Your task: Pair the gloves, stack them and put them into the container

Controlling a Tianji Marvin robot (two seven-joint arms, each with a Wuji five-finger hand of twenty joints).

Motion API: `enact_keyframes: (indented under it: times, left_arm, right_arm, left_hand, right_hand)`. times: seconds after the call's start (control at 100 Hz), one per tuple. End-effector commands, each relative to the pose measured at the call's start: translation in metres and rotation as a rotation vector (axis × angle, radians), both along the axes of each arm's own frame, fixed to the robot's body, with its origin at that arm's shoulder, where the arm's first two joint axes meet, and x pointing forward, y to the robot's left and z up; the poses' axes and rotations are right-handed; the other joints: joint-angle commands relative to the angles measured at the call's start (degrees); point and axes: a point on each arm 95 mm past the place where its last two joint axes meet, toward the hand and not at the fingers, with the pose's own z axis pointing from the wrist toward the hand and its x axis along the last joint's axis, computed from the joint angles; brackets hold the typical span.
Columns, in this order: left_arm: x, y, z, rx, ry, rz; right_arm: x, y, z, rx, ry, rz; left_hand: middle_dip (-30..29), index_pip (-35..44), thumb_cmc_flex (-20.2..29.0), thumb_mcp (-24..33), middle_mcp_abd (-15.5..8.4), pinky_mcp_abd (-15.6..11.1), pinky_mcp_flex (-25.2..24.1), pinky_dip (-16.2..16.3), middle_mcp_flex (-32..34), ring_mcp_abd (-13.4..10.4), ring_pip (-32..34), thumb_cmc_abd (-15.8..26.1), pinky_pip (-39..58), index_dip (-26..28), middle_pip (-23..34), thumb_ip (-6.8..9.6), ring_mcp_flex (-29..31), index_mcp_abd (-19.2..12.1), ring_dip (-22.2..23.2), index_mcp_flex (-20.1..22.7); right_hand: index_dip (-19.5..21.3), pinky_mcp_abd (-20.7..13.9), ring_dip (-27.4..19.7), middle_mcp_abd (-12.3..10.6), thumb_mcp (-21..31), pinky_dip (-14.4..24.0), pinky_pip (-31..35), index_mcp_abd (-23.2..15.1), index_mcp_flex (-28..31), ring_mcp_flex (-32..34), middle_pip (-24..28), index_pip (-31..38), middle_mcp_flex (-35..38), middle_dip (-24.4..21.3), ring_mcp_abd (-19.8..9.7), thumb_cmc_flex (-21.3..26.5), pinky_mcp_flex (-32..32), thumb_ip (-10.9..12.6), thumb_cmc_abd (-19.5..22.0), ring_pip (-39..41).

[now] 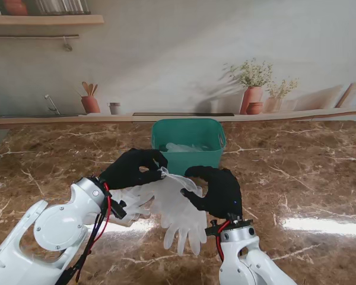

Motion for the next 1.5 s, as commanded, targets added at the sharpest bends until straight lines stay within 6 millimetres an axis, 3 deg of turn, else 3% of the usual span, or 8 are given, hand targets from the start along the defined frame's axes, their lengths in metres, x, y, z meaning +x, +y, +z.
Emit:
enact_keyframes:
  times: [0.0, 0.06, 0.14, 0.37, 0.6, 0.91, 1.11, 1.49]
  left_arm:
    - [-0.006, 0.0, -0.005, 0.022, -0.001, -0.007]
    - [-0.009, 0.001, -0.007, 0.012, 0.013, -0.013]
    - [-0.015, 0.003, -0.009, 0.012, 0.023, -0.023]
    - [-0.032, 0.011, -0.02, 0.028, 0.058, -0.064]
    - [-0.05, 0.016, -0.029, 0.01, 0.145, -0.163]
    - [-0.055, 0.02, -0.039, -0.016, 0.241, -0.235]
    - [-0.04, 0.016, -0.054, 0.029, 0.273, -0.203]
    - [0.016, -0.01, -0.089, 0.198, 0.263, -0.105]
  right_arm:
    - [-0.002, 0.001, 0.001, 0.022, 0.019, 0.016]
    - [-0.004, -0.002, 0.003, 0.031, 0.016, 0.028]
    - [-0.008, -0.006, 0.004, 0.027, 0.021, 0.065]
    - [-0.029, -0.01, 0.004, 0.051, 0.098, 0.178]
    - [-0.051, -0.013, 0.004, 0.057, 0.172, 0.273]
    - [-0.066, -0.017, 0.002, 0.112, 0.274, 0.335]
    - [-0.048, -0.018, -0.012, 0.115, 0.375, 0.312]
    - [0.027, -0.024, -0.049, 0.067, 0.508, 0.198]
  left_hand:
    - [-0.2, 0.9, -2.2, 1.1, 0.0, 0.3, -0.5, -0.6, 3.8, 0.5, 2.0, -1.1, 1.7, -0.9, 1.7, -1.17, 3.1, 0.4, 0.8, 0.7]
    - [-0.2, 0.8, -2.0, 1.0, 0.3, 0.5, -0.6, -0.7, 3.7, 0.9, 2.1, -1.2, 1.7, -1.2, 1.8, -1.19, 3.0, 0.5, 0.8, 0.6]
    - [-0.1, 0.7, -1.0, -0.2, 0.0, 1.5, 0.5, -0.5, 3.8, 0.8, 2.7, -1.5, 2.7, -1.7, 2.2, -1.62, 3.8, 0.2, 1.0, 0.8]
    - [0.4, 0.6, -0.1, -1.5, -0.5, 3.3, 3.0, 0.0, 5.0, 0.6, 3.9, -2.2, 5.3, -2.8, 3.2, -1.57, 6.0, -0.4, 1.1, 1.4]
    - [0.4, 0.7, 0.5, -1.8, -0.5, 2.8, 2.7, -0.4, 5.0, 0.7, 3.7, -0.4, 5.4, -2.1, 3.3, -1.38, 6.1, 0.2, 0.9, -0.3]
    - [0.3, 0.5, 2.0, -3.9, -0.2, 2.3, 2.4, -1.0, 5.7, 1.6, 3.9, 1.5, 5.5, -0.9, 3.7, -0.97, 6.3, 1.7, 1.0, -1.7]
    - [0.4, 0.4, 2.2, -4.3, -0.1, 2.3, 2.6, -1.0, 5.8, 1.8, 4.2, 1.5, 5.8, -0.6, 4.1, -0.85, 6.4, 1.9, 1.1, -1.9]
    - [0.5, 0.5, 2.9, -4.7, -0.1, 2.7, 2.0, -0.9, 4.2, 2.4, 4.4, 1.6, 6.3, -0.1, 4.4, -1.21, 4.6, 1.0, 1.3, -2.7]
  right_hand:
    - [-4.7, -1.2, 2.0, -2.2, 5.7, 1.0, 3.7, -4.1, 5.2, 2.9, 1.6, 8.4, 4.5, 3.4, -1.7, -1.6, 1.5, -3.3, 1.7, 2.1]
    - [-5.1, -1.2, 2.6, -2.5, 6.2, 1.3, 5.2, -4.5, 7.4, 4.5, 2.1, 10.2, 7.8, 5.2, -1.7, -2.4, 2.5, -3.3, 4.7, 3.7]
    - [-1.7, -1.0, 4.0, -2.3, 6.2, 1.9, 7.7, -3.3, 8.0, 6.1, 3.2, 11.5, 10.5, 7.0, -1.4, -2.9, 3.6, -3.3, 7.5, 6.6]
    - [3.9, 2.4, 5.6, 1.2, 10.2, 2.4, 15.3, 0.3, 10.7, 14.2, 3.8, 12.5, 18.5, 6.8, 1.6, -2.9, 10.5, -2.1, 5.2, 11.5]
    - [3.3, 3.5, 4.7, 2.5, 11.5, 0.5, 21.4, 1.7, 11.7, 22.3, 2.5, 13.0, 25.5, 5.5, 2.9, -3.5, 18.3, -2.1, 3.6, 12.1]
    - [1.5, 3.8, 5.2, 2.2, 11.6, -2.3, 25.9, 3.2, 12.0, 26.4, 5.5, 13.5, 28.6, 5.7, 3.2, -3.6, 24.0, -2.2, 3.1, 14.9]
    - [0.8, 3.9, 5.0, 2.1, 11.4, -3.2, 26.5, 3.5, 11.8, 26.3, 6.7, 13.5, 28.5, 5.2, 3.2, -3.5, 24.3, -2.3, 3.0, 15.9]
    - [0.3, 3.6, 4.0, 2.2, 11.2, -3.9, 25.8, 3.1, 11.5, 25.7, 6.3, 13.6, 28.2, 4.4, 3.4, -3.3, 21.1, -2.5, 3.2, 14.2]
